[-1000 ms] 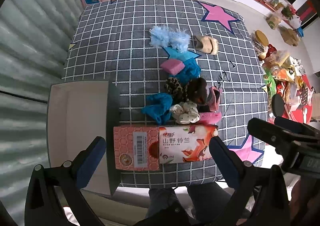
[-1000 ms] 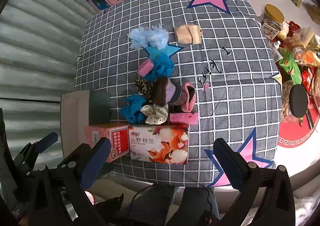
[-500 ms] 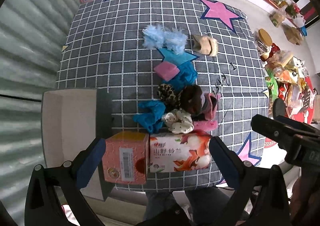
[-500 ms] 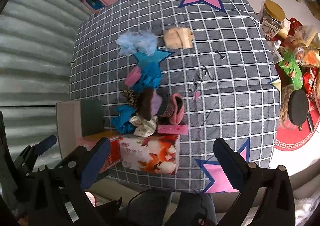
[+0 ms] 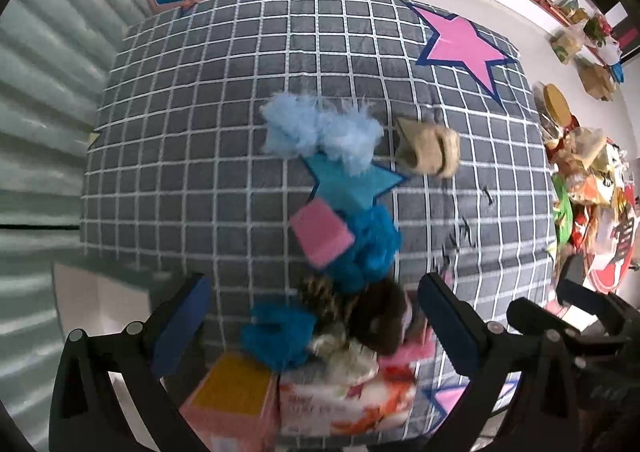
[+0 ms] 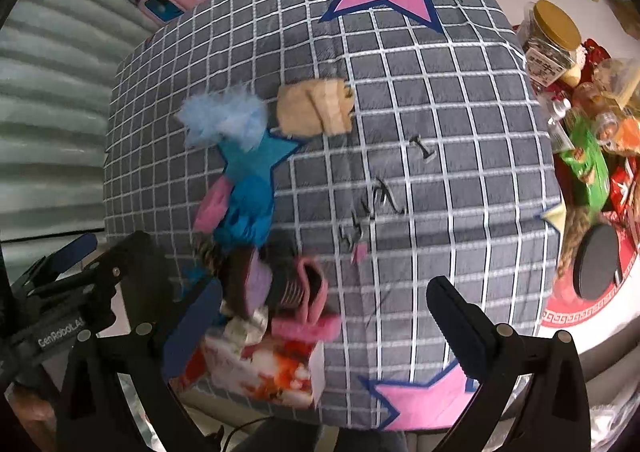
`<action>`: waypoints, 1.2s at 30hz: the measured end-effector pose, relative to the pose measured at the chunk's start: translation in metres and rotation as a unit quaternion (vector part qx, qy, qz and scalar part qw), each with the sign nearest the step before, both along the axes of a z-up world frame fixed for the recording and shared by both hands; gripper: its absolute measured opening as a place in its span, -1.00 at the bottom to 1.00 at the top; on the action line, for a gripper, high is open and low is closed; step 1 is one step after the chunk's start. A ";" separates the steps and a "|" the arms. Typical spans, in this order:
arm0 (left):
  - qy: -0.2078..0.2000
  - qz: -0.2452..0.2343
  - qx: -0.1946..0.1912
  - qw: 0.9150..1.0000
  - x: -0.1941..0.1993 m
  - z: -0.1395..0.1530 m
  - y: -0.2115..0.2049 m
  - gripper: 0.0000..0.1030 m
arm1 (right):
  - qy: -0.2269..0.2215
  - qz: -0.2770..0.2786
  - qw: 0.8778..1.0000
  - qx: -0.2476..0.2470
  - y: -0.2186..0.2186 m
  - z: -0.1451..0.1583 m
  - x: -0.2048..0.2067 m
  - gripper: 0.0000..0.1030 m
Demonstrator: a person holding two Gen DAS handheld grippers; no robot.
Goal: Organize soft objects
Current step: 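Grasp the light-blue fluffy fabric with left tool while right tool grasps the beige sock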
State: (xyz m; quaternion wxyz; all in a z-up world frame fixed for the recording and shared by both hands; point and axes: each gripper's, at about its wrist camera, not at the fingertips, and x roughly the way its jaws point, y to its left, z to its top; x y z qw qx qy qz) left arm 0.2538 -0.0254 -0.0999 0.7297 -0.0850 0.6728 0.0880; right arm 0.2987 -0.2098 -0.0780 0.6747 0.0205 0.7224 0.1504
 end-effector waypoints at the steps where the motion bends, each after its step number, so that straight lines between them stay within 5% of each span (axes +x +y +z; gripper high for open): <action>1: 0.003 0.002 -0.001 1.000 0.008 -0.006 0.001 1.00 | 0.001 -0.002 1.000 0.000 0.001 -0.006 0.008 1.00; 6: 0.005 0.021 0.008 1.000 0.044 -0.037 0.008 1.00 | 0.004 -0.009 1.000 -0.002 0.012 -0.037 0.046 1.00; 16: 0.000 -0.009 0.083 0.996 0.094 -0.097 0.013 1.00 | -0.006 -0.035 0.999 0.000 0.035 -0.087 0.102 1.00; 30: -0.017 -0.044 0.061 0.997 0.116 -0.142 0.004 1.00 | 0.020 -0.044 0.999 0.011 0.053 -0.137 0.126 1.00; 36: -0.008 -0.040 0.023 0.999 0.110 -0.167 0.000 0.82 | 0.026 -0.037 0.998 0.033 0.046 -0.135 0.124 0.42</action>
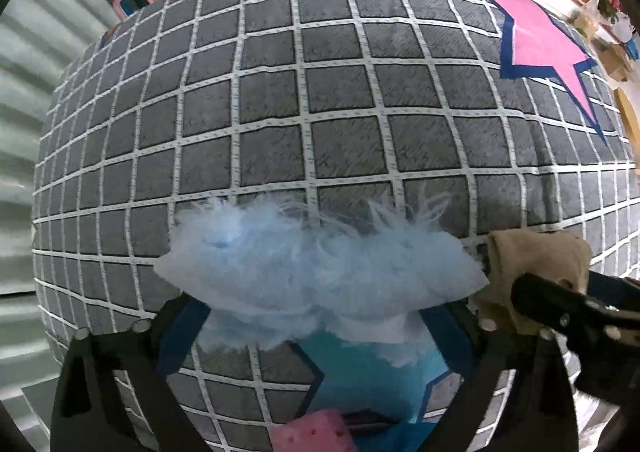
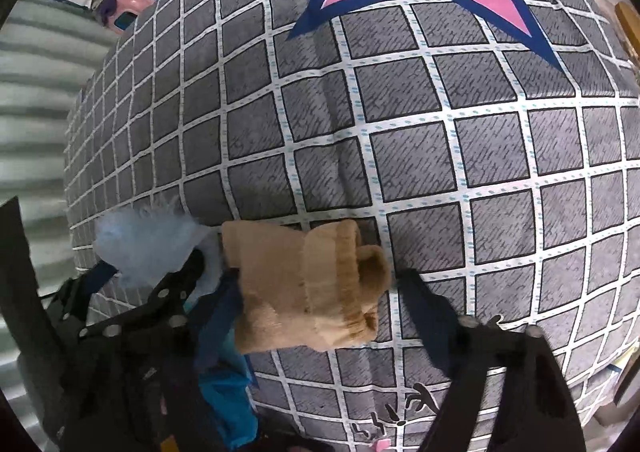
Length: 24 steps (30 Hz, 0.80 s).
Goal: Organize soft objects
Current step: 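Grasp the light-blue fluffy fabric with left tool while right tool grasps the beige sock, then carry the blue fabric and beige sock with both tools over the white box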
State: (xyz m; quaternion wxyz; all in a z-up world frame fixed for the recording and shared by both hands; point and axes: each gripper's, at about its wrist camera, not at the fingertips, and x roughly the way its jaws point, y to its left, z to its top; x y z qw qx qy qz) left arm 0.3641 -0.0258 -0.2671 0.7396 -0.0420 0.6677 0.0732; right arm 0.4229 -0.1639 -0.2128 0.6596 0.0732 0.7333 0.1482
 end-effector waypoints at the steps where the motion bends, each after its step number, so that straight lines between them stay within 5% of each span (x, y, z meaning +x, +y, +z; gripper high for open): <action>1: 0.000 -0.002 -0.006 1.000 -0.001 -0.002 0.000 0.70 | 0.001 -0.003 1.000 0.005 -0.003 -0.001 -0.001 0.20; 2: 0.000 -0.007 -0.014 1.000 -0.002 -0.003 0.000 0.62 | 0.005 -0.005 1.000 0.015 -0.009 -0.002 0.002 -0.02; 7: -0.005 -0.028 -0.015 0.999 0.008 0.013 -0.001 -0.27 | 0.010 0.005 1.000 0.028 -0.024 0.001 0.005 -0.26; 9: -0.009 -0.027 -0.012 1.000 0.010 0.020 -0.005 -0.37 | 0.004 0.008 1.000 0.030 -0.032 0.007 0.005 -0.29; 24: -0.065 0.003 -0.014 0.998 -0.038 0.107 -0.002 -0.40 | -0.052 0.036 0.997 0.042 -0.049 0.067 -0.032 -0.29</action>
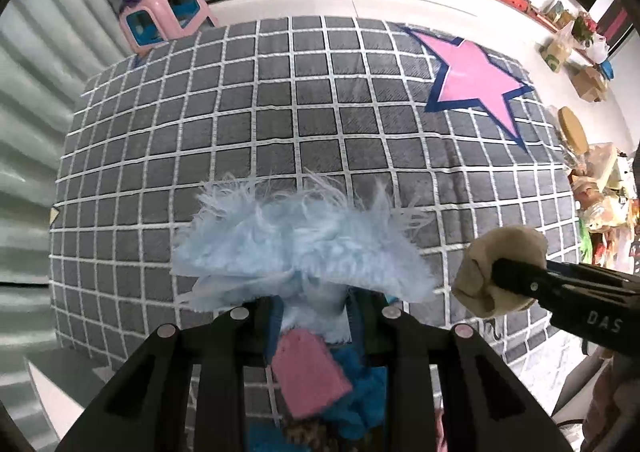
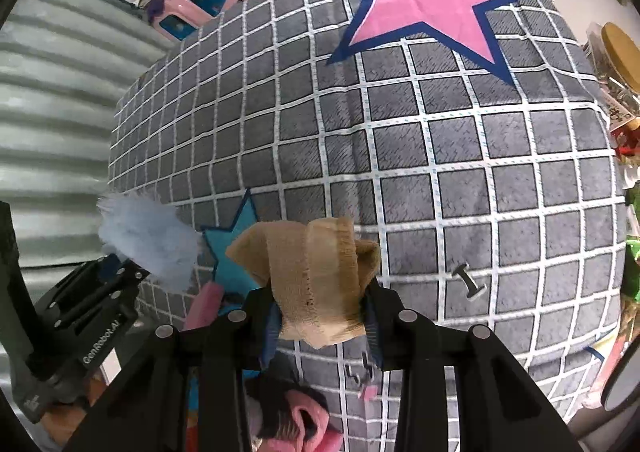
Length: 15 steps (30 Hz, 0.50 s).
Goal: Organize soft objects
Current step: 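Carry the blue fabric and beige sock with both tools over the white box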
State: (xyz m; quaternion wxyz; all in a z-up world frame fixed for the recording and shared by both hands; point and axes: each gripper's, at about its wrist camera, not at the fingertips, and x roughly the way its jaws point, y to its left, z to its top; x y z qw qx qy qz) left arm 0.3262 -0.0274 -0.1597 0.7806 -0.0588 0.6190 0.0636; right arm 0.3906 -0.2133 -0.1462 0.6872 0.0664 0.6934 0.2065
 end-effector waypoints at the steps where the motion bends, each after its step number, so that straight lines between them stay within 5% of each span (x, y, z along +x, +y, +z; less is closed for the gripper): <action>1: -0.002 0.000 0.000 1.000 -0.003 0.004 0.001 -0.40 | -0.002 0.002 1.000 -0.001 0.003 0.003 -0.005 -0.29; 15: -0.031 -0.002 0.005 1.000 -0.072 0.066 -0.018 -0.40 | -0.017 0.022 1.000 0.000 0.000 0.031 -0.051 -0.29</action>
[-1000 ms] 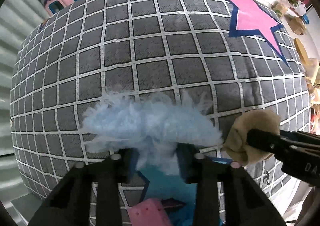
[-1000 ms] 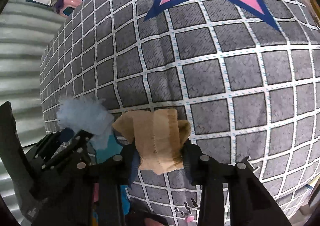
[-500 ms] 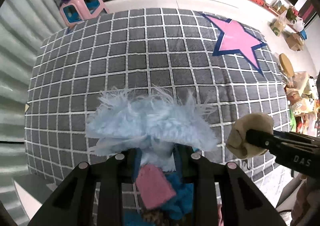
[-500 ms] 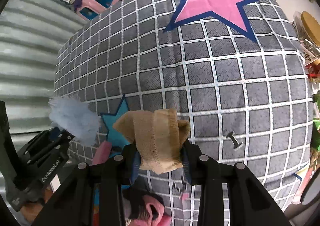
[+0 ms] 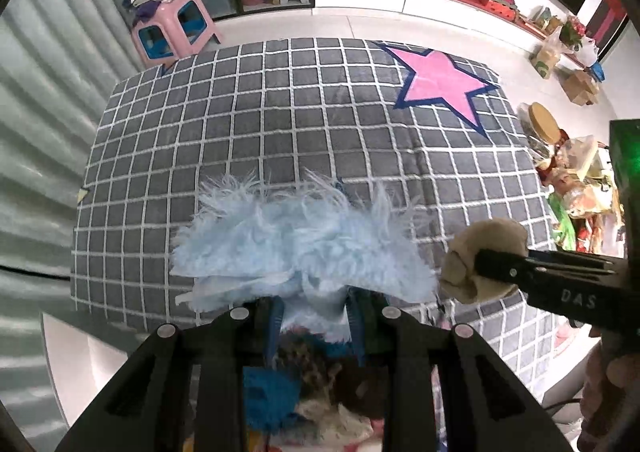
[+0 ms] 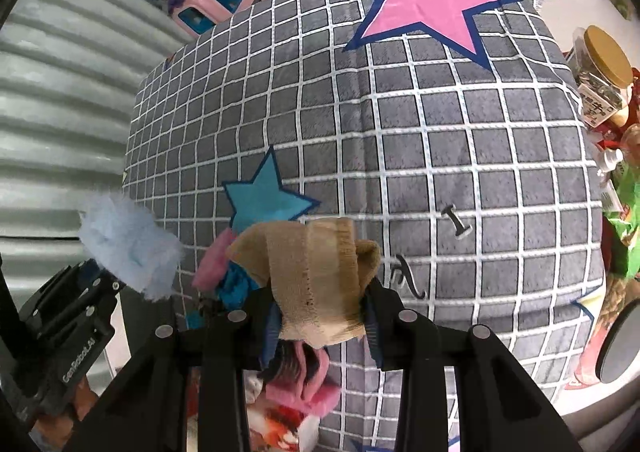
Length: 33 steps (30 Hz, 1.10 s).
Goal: Organize soft objects
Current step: 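Carry the blue fabric and beige sock with both tools over the white box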
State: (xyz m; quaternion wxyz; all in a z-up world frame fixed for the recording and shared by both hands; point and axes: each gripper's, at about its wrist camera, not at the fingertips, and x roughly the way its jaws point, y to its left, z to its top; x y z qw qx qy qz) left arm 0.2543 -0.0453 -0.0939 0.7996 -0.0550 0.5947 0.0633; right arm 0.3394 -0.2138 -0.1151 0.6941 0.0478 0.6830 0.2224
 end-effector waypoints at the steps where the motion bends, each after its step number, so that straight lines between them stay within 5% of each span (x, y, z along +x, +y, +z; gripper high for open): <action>1: -0.001 0.000 -0.002 1.000 -0.006 0.002 -0.002 -0.40 | 0.000 0.001 1.000 -0.001 -0.002 0.001 -0.005 -0.29; 21: 0.013 -0.084 -0.029 0.996 -0.160 0.017 -0.035 -0.40 | 0.017 -0.031 0.998 -0.052 -0.044 0.005 -0.158 -0.29; 33: 0.011 -0.140 -0.039 0.989 -0.250 0.026 -0.028 -0.40 | 0.028 -0.025 0.997 -0.066 -0.027 0.006 -0.256 -0.29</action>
